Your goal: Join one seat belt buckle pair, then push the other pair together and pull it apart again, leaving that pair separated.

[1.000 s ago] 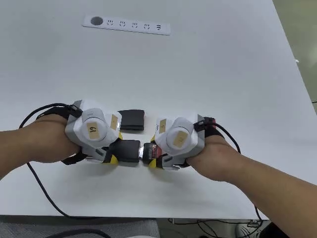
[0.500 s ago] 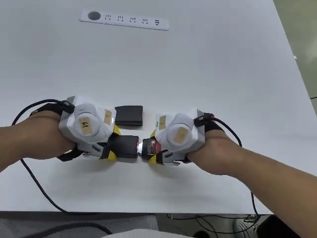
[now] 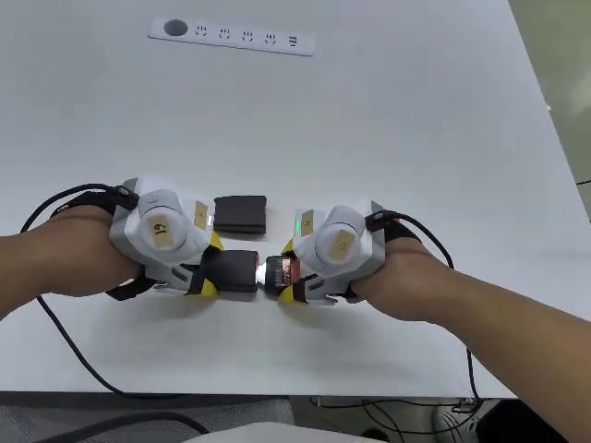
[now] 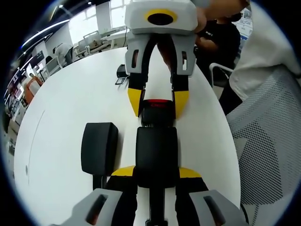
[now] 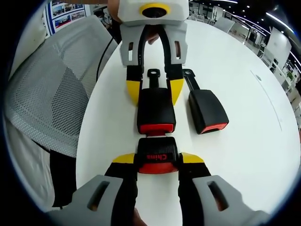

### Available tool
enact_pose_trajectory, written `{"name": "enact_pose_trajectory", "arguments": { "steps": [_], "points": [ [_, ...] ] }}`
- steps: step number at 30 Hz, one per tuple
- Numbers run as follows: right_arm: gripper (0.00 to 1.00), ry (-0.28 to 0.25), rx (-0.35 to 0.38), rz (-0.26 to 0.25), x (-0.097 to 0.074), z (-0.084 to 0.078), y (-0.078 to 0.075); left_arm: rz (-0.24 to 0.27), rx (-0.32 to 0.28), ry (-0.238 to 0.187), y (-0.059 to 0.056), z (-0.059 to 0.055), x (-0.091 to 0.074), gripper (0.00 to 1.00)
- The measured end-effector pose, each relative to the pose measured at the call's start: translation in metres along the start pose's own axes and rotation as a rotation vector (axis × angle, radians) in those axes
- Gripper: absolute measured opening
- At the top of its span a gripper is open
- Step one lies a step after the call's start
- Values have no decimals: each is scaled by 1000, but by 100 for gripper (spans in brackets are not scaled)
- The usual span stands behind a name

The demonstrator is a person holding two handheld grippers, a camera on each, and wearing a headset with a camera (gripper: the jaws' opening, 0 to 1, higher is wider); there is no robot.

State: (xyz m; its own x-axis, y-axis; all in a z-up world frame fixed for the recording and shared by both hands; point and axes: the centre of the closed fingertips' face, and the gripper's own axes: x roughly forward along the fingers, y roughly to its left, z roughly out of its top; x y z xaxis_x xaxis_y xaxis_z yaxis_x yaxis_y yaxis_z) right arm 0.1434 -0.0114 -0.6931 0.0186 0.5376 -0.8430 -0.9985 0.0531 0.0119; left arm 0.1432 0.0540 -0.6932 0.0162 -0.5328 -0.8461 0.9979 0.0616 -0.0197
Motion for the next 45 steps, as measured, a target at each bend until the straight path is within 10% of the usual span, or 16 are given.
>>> {"name": "enact_pose_trajectory", "arguments": {
  "steps": [33, 45],
  "points": [
    [42, 2, 51, -46, -10, 4, -7, 46, -36, 52, 8, 2, -5, 36],
    [40, -22, 56, -82, -42, 18, -12, 63, -63, -14, 13, 34, -33, 38]
  ]
}}
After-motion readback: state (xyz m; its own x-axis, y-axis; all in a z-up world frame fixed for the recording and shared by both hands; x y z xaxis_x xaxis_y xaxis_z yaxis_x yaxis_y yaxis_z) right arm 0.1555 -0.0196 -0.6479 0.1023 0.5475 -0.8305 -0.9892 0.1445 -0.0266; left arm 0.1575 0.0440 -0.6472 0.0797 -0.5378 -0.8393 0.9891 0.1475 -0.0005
